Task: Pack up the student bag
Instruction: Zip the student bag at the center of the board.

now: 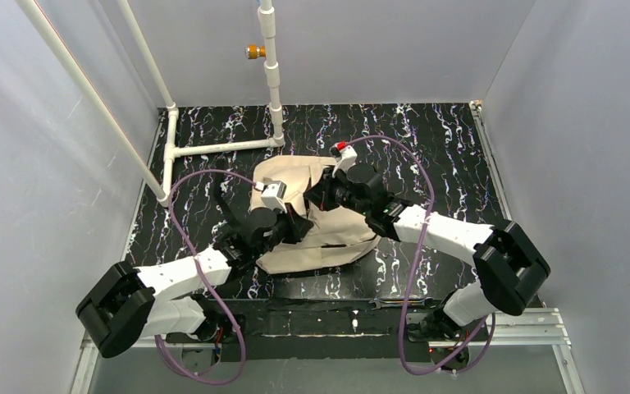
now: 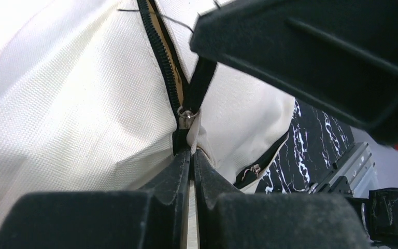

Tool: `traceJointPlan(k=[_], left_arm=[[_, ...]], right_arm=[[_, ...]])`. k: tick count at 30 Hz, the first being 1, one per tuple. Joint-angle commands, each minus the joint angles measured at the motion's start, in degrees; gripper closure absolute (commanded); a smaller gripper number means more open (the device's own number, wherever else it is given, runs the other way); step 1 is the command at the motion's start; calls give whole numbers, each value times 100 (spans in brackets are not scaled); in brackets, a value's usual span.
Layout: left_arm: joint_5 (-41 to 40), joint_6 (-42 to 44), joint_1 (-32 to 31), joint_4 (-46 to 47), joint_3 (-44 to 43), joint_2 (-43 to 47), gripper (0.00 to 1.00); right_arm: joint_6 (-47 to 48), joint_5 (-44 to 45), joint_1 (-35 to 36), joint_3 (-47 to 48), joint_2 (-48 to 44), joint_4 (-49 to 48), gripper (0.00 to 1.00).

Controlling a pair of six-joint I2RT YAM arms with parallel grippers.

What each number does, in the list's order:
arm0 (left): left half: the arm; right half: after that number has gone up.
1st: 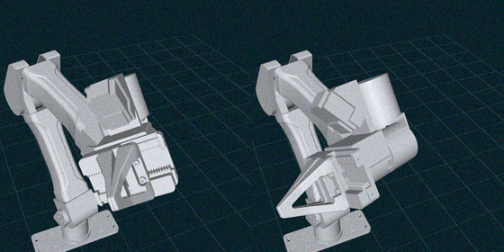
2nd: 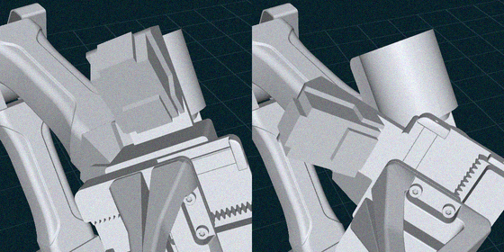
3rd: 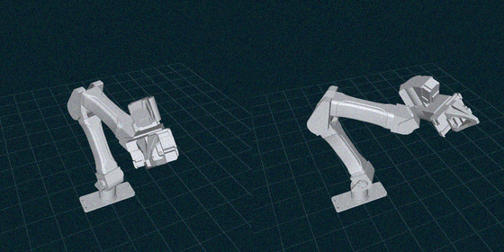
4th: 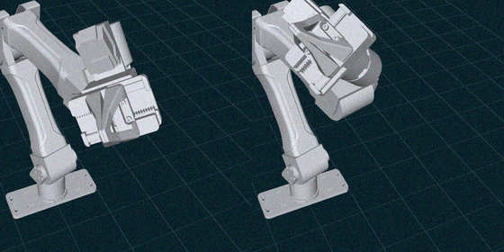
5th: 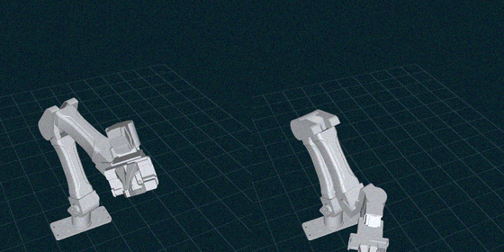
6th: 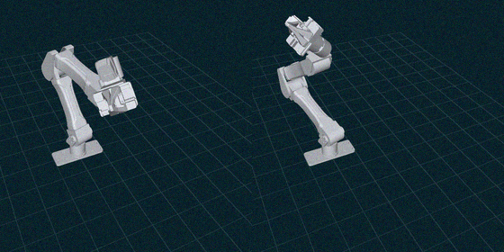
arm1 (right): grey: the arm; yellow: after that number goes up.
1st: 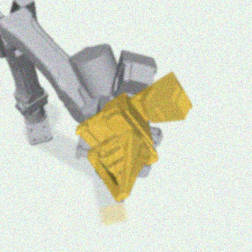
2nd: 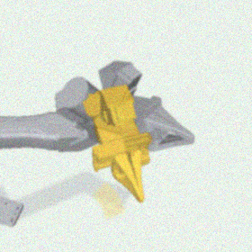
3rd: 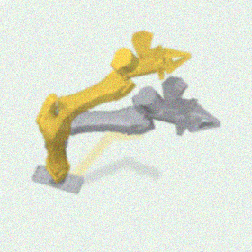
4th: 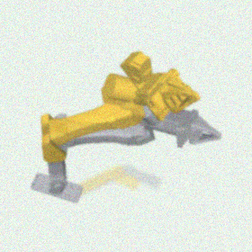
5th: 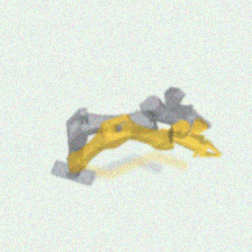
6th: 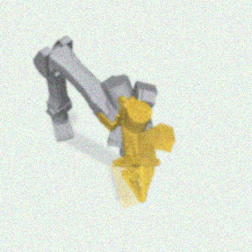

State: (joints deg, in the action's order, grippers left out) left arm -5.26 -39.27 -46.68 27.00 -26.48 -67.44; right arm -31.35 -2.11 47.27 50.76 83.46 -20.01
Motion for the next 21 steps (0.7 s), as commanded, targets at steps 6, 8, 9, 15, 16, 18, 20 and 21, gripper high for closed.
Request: traceJointPlan(k=[6,8,9,15,16,18,20,21], left_arm=[[1060,-223,-31,-404,799,-177,100],[1157,-231,-30,-402,831,-231,100],[1185,-242,-30,-399,849,-241,100],[1310,-195,-26,-404,933,-110,100],[1331,-191,-28,-400,945,-94,100],[1304,-246,-27,-399,1003,-38,100],[1267,-299,-27,-400,1038,-7,100],[1258,-314,-30,-399,1033,-1,100]], right_arm=[[-284,-213,-566,921,1180,-2185,99],[-391,-438,-701,1094,1471,-2374,99],[-405,-511,-766,1154,1549,-2403,99],[75,-701,-1055,1939,2071,-1911,99],[120,-703,-1127,2043,2187,-1876,99],[194,-722,-1255,2258,2438,-1852,99],[290,-718,-1328,2521,2723,-1801,99],[320,-705,-1360,2646,2879,-1789,99]])
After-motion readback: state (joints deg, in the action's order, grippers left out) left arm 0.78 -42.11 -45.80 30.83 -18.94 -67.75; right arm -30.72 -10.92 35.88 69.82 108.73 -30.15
